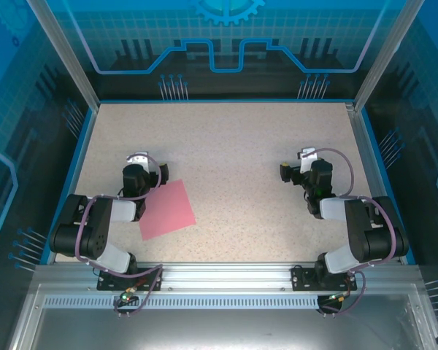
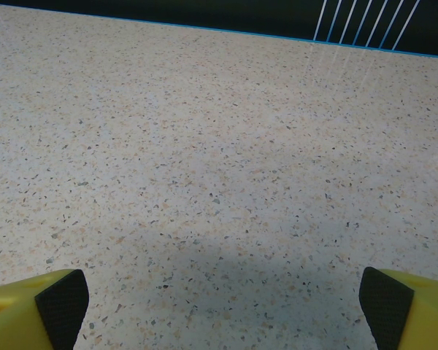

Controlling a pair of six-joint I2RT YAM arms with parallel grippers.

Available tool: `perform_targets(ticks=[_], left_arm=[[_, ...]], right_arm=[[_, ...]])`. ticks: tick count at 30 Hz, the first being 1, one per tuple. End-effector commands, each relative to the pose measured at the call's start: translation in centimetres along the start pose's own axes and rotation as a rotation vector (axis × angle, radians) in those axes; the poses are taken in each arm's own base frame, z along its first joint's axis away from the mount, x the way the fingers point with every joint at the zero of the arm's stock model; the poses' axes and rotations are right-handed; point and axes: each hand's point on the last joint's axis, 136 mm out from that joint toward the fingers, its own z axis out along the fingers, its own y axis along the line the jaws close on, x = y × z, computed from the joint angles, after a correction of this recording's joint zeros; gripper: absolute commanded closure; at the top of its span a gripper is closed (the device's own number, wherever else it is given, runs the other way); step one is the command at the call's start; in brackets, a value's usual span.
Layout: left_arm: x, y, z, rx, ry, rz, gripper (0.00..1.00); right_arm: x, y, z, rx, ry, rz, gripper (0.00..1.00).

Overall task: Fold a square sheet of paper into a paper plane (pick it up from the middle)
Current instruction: Move the square sheet of paper to the center of the table.

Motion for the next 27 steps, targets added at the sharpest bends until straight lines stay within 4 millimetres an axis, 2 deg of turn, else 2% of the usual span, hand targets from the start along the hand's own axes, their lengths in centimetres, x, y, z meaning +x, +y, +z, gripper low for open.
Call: perform_targets(ticks=[1, 23, 27], left_arm=[[-1.92, -0.12, 0.15, 0.014, -0.053, 0.013, 0.01], [-1.92, -0.06, 0.15, 0.013, -0.053, 0.012, 0.02], [-2.04, -0.72, 0.06, 0.049, -0.043, 0.028, 0.02]], right_arm=[[-0.63, -0.44, 0.28, 0.002, -0.012, 0.0, 0.01], [-0.55, -0.49, 0.26, 0.004, -0.011, -0.001, 0.01], [-0.62, -0.5, 0.25, 0.003, -0.013, 0.0, 0.01]])
